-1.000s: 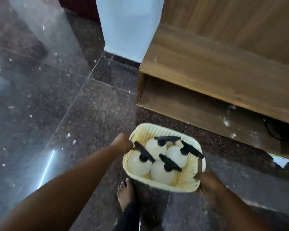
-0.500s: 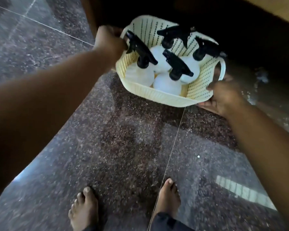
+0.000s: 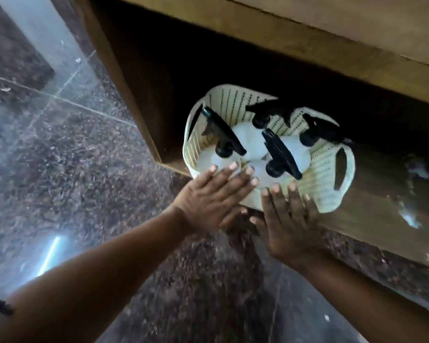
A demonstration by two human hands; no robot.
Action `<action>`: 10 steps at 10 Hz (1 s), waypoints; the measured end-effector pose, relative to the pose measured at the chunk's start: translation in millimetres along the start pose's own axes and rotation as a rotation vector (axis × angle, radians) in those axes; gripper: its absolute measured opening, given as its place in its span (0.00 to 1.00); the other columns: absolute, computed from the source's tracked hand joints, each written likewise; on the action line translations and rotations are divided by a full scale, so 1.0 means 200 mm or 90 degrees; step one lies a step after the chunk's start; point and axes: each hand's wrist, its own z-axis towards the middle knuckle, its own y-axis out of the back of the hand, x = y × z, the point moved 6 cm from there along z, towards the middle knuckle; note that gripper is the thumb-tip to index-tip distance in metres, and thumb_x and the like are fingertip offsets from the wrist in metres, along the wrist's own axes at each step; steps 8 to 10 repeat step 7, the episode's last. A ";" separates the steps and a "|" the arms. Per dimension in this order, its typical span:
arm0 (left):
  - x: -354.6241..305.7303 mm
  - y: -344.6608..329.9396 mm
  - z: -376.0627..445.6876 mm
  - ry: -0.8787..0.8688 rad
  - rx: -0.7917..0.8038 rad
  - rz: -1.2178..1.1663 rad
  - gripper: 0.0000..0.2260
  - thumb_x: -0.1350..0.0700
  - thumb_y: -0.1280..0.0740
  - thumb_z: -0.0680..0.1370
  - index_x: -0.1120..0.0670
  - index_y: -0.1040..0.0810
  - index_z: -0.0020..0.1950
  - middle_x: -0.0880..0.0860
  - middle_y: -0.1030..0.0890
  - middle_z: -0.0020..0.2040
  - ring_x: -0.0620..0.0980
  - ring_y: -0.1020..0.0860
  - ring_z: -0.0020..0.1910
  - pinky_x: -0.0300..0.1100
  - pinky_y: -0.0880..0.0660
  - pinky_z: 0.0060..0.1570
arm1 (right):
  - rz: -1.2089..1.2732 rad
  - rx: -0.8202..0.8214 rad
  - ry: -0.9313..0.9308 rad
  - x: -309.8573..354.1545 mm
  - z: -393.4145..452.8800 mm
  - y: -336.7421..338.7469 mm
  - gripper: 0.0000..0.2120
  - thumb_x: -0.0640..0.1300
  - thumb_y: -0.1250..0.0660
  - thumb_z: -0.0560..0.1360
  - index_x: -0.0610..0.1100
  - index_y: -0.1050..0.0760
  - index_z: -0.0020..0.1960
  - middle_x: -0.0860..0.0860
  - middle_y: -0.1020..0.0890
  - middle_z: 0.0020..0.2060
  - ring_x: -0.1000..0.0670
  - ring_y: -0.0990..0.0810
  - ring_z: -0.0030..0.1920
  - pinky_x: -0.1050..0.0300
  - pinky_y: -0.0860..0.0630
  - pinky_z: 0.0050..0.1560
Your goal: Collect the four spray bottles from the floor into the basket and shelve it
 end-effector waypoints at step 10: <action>0.37 -0.14 0.39 0.166 0.327 -0.015 0.37 0.36 0.55 0.79 0.59 0.63 0.77 0.58 0.59 0.79 0.55 0.59 0.79 0.50 0.64 0.75 | 0.135 0.151 -0.204 -0.25 0.56 -0.27 0.39 0.61 0.52 0.76 0.35 0.54 0.76 0.38 0.47 0.77 0.40 0.51 0.77 0.47 0.60 0.75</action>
